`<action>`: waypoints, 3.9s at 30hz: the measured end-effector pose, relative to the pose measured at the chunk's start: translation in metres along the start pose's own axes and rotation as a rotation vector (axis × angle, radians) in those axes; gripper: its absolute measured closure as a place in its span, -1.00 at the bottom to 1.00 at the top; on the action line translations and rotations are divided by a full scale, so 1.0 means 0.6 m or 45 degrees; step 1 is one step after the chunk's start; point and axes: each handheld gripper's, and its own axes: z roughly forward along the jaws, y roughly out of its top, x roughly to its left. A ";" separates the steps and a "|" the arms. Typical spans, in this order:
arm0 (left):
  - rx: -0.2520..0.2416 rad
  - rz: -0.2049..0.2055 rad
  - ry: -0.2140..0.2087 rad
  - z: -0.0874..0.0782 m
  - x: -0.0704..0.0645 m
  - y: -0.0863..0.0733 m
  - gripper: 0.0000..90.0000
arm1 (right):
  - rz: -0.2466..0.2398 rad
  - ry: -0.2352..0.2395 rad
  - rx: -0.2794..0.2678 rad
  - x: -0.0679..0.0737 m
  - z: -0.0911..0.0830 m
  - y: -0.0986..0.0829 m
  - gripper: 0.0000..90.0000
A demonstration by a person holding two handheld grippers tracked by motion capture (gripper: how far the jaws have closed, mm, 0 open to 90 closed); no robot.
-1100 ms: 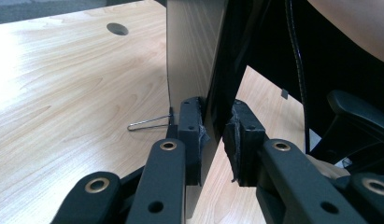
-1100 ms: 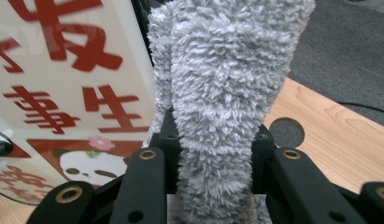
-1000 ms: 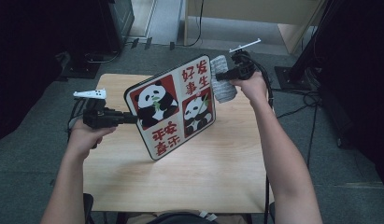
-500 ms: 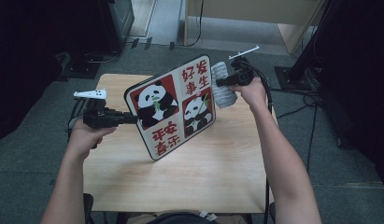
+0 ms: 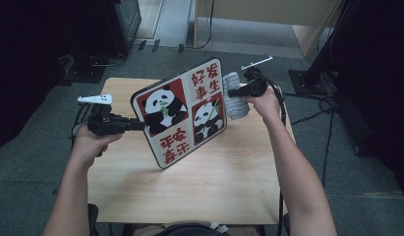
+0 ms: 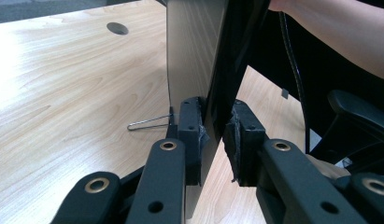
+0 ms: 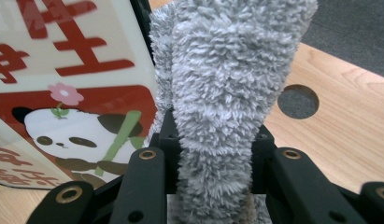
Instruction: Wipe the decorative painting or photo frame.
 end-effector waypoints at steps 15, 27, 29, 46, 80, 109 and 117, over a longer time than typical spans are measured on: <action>-0.007 -0.008 -0.001 0.000 0.000 0.000 0.71 | 0.026 0.001 0.026 -0.009 0.022 -0.035 0.51; -0.007 -0.009 0.002 0.001 0.000 -0.001 0.71 | 0.038 -0.010 0.042 -0.015 0.044 -0.069 0.51; -0.008 -0.009 0.001 0.002 0.000 -0.001 0.71 | 0.043 -0.009 0.042 -0.016 0.047 -0.075 0.51; -0.007 0.001 0.028 0.001 -0.002 -0.001 0.72 | 0.069 -0.016 -0.011 -0.019 0.066 -0.128 0.50; -0.008 -0.010 0.066 0.004 -0.009 -0.002 0.71 | 0.060 -0.100 -0.072 -0.046 0.013 -0.159 0.50; 0.010 -0.017 0.063 0.006 -0.006 -0.005 0.69 | 0.181 -0.228 0.035 -0.115 0.042 -0.216 0.45; 0.009 -0.027 0.058 0.007 -0.004 -0.006 0.68 | 0.230 -0.262 0.013 -0.122 0.059 -0.221 0.30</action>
